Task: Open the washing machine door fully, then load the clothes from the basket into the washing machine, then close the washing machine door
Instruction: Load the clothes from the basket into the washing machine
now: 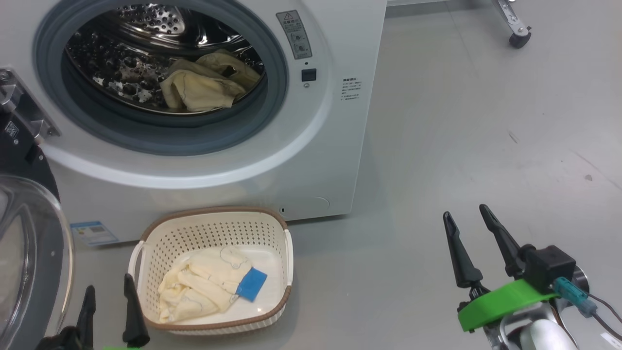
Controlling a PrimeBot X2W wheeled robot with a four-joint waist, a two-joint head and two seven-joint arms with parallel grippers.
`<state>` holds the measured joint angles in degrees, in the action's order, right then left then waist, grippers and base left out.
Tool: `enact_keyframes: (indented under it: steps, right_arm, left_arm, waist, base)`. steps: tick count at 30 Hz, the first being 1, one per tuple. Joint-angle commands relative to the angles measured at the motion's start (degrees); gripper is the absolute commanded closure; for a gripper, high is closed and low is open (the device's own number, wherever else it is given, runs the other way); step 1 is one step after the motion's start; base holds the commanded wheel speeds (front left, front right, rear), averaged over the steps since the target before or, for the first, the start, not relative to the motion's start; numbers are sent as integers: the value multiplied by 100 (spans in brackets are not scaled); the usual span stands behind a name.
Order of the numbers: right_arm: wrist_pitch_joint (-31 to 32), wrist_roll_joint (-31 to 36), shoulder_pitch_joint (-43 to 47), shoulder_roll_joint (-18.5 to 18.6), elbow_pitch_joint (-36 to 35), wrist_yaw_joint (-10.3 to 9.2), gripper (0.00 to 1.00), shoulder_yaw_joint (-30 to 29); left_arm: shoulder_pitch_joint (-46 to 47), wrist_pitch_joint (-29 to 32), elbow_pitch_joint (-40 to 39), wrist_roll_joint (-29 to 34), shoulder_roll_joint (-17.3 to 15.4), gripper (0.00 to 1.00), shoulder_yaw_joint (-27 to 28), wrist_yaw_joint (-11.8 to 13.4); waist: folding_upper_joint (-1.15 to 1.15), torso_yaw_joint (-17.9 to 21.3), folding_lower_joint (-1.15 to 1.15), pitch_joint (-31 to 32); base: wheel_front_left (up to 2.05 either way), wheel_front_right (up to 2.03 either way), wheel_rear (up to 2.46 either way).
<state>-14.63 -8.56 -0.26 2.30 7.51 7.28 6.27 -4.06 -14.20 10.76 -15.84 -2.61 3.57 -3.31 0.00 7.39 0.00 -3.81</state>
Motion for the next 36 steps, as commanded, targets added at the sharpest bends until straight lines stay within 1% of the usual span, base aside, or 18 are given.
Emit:
enact_keyframes:
  steps: [1, 3, 9, 15, 22, 29, 36]
  right_arm:
    - [-37, -1, -158, 57, -209, 21, 0, 144]
    - [-37, -15, -174, 57, -216, 21, 0, 157]
    - [-37, -118, -288, 57, -246, 21, 0, 214]
    - [-37, -287, -498, 57, -282, 21, 0, 300]
    - [-37, -468, -834, 57, -353, 21, 0, 429]
    - [-37, -640, -1170, 57, -407, 21, 0, 538]
    - [-37, -725, -1422, 57, -433, 21, 0, 643]
  left_arm:
    - [121, -80, -66, -48, -27, 0, 153, 7]
    - [167, -80, 46, -39, -27, 0, 122, -19]
    - [405, -80, 540, 245, -48, 0, 45, -51]
    - [840, -10, 1096, 342, -246, 0, -33, -108]
    - [1530, 404, 1541, 380, -482, 0, -110, -106]
    - [2210, 984, 1875, 351, -646, 0, -199, -113]
    - [2807, 1422, 2266, 275, -690, 0, -222, -70]
  waist:
    - [0, 26, 0, -39]
    - [0, 61, 0, -108]
    - [0, 217, 0, -432]
    - [0, 419, 0, -948]
    - [0, 610, 0, -1619]
    - [0, 749, 0, -2222]
    - [0, 811, 0, -2672]
  base:
    - [0, 0, 0]
    - [0, 0, 0]
    - [0, 0, 0]
    - [0, 0, 0]
    - [0, 0, 0]
    - [0, 0, 0]
    - [0, 0, 0]
